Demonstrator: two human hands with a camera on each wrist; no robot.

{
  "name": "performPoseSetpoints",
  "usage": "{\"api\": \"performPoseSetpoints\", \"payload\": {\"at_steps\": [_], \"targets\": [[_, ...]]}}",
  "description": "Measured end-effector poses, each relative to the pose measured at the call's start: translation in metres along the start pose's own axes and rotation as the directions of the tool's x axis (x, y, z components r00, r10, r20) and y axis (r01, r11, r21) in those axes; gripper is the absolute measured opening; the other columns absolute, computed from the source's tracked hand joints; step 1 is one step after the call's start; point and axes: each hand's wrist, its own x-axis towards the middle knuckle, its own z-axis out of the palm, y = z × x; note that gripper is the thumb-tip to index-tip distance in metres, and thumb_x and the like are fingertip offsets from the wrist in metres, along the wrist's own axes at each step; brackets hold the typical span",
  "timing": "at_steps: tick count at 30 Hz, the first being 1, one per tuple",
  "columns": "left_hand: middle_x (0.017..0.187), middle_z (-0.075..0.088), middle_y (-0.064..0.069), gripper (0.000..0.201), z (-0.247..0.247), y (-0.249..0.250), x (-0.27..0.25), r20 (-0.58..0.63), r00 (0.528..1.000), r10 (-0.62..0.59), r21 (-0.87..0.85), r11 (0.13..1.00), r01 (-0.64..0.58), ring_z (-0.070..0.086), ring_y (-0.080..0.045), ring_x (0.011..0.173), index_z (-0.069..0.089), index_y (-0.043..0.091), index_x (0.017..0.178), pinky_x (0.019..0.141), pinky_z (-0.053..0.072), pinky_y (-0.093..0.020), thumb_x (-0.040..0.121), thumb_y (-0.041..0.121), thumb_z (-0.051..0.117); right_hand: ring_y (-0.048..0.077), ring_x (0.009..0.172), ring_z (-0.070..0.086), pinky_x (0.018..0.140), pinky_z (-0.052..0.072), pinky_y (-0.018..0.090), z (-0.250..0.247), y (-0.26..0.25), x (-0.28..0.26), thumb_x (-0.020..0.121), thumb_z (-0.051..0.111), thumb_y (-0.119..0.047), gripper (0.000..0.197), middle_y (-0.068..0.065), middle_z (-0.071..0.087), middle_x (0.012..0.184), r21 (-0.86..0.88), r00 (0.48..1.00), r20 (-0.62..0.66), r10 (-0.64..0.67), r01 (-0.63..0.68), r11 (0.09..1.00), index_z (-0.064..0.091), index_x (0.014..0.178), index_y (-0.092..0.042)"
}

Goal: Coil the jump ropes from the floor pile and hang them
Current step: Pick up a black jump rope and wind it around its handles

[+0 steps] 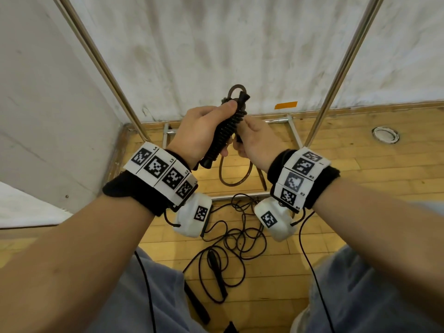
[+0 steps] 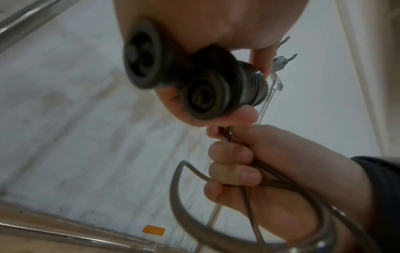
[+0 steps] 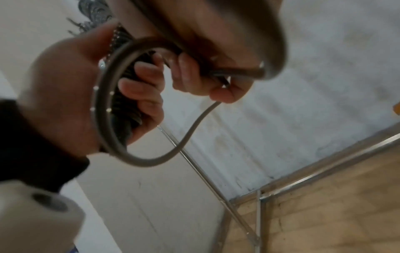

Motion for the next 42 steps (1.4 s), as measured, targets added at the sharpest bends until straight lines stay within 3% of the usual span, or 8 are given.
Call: {"api": "performPoseSetpoints", "payload": {"at_steps": [8, 16, 20, 24, 31, 36, 39, 42], "targets": [[0.061, 0.065, -0.006, 0.051, -0.017, -0.018, 0.020, -0.296, 0.946, 0.130, 0.496, 0.868, 0.036, 0.065, -0.021, 0.050, 0.060, 0.009, 0.072, 0.051, 0.050, -0.035, 0.087, 0.057, 0.051, 0.011, 0.056, 0.044, 0.049, 0.030, 0.024, 0.009, -0.001, -0.010, 0.099, 0.040, -0.022, 0.021, -0.005, 0.049, 0.066, -0.606, 0.987, 0.157, -0.030, 0.121, 0.786, 0.057, 0.095, -0.010], [0.065, 0.047, 0.012, 0.044, -0.034, -0.049, 0.025, -0.160, 0.973, 0.166, 0.923, 0.374, 0.088, 0.046, -0.007, 0.056, 0.049, 0.026, 0.092, 0.045, 0.030, -0.023, 0.085, 0.068, 0.041, 0.013, 0.064, 0.047, 0.053, 0.032, 0.028, -0.008, -0.015, -0.017, 0.100, 0.037, -0.033, 0.019, -0.004, 0.050, 0.072, -0.854, 0.954, 0.290, 0.073, 0.224, 0.469, 0.050, 0.093, -0.020], [0.069, 0.050, 0.013, 0.035, -0.020, -0.051, 0.018, 0.056, 0.998, 0.036, 0.957, 0.284, -0.064, 0.048, -0.006, 0.059, 0.055, 0.030, 0.100, 0.047, 0.031, -0.025, 0.090, 0.060, 0.041, 0.011, 0.062, 0.046, 0.052, 0.030, 0.027, -0.028, -0.020, -0.014, 0.099, 0.037, -0.036, 0.027, -0.007, 0.049, 0.068, -0.874, 0.955, 0.289, -0.066, 0.291, 0.389, 0.056, 0.089, -0.020], [0.074, 0.060, 0.006, 0.035, -0.008, -0.039, 0.008, 0.259, 0.966, 0.015, 0.902, 0.352, -0.248, 0.054, -0.012, 0.064, 0.059, 0.023, 0.098, 0.053, 0.038, -0.029, 0.096, 0.052, 0.038, 0.012, 0.069, 0.052, 0.061, 0.038, 0.025, -0.042, -0.021, -0.009, 0.098, 0.042, -0.034, 0.028, -0.005, 0.057, 0.075, -0.785, 0.946, 0.307, -0.107, 0.315, 0.533, 0.065, 0.097, -0.016], [0.084, 0.066, -0.013, 0.045, -0.003, -0.010, -0.017, 0.362, 0.930, -0.066, 0.531, 0.834, -0.147, 0.060, -0.028, 0.058, 0.061, 0.016, 0.105, 0.057, 0.049, -0.041, 0.086, 0.043, 0.030, 0.006, 0.060, 0.047, 0.055, 0.034, 0.011, -0.052, -0.032, -0.006, 0.093, 0.053, -0.035, 0.020, -0.002, 0.058, 0.069, -0.585, 0.948, 0.297, -0.111, 0.273, 0.764, 0.065, 0.082, -0.024], [0.061, 0.061, 0.007, 0.038, 0.002, -0.001, -0.024, 0.342, 0.938, 0.050, 0.627, 0.732, -0.267, 0.054, -0.004, 0.051, 0.066, 0.029, 0.091, 0.050, 0.043, -0.027, 0.076, 0.061, 0.055, 0.016, 0.065, 0.051, 0.057, 0.040, 0.017, -0.053, -0.035, -0.005, 0.083, 0.066, -0.035, 0.015, 0.021, 0.064, 0.076, -0.333, 0.957, 0.282, -0.072, 0.168, 0.928, 0.072, 0.075, -0.023], [0.054, 0.058, 0.008, 0.016, 0.004, 0.004, -0.025, 0.261, 0.961, 0.090, 0.453, 0.868, -0.204, 0.053, -0.006, 0.044, 0.066, 0.033, 0.082, 0.041, 0.042, -0.023, 0.076, 0.049, 0.065, 0.023, 0.069, 0.051, 0.062, 0.042, 0.026, -0.050, -0.030, -0.001, 0.072, 0.068, -0.041, 0.024, 0.011, 0.061, 0.068, -0.087, 0.972, 0.231, -0.040, 0.062, 0.994, 0.073, 0.073, -0.017], [0.055, 0.056, 0.004, 0.018, 0.005, 0.008, -0.024, 0.174, 0.977, 0.127, 0.330, 0.927, -0.180, 0.055, -0.016, 0.044, 0.067, 0.025, 0.077, 0.041, 0.044, -0.024, 0.080, 0.043, 0.063, 0.030, 0.083, 0.047, 0.070, 0.041, 0.034, -0.042, -0.018, 0.007, 0.086, 0.062, -0.022, 0.022, 0.013, 0.058, 0.083, 0.204, 0.980, 0.200, 0.025, -0.066, 0.977, 0.074, 0.068, -0.019]]}}
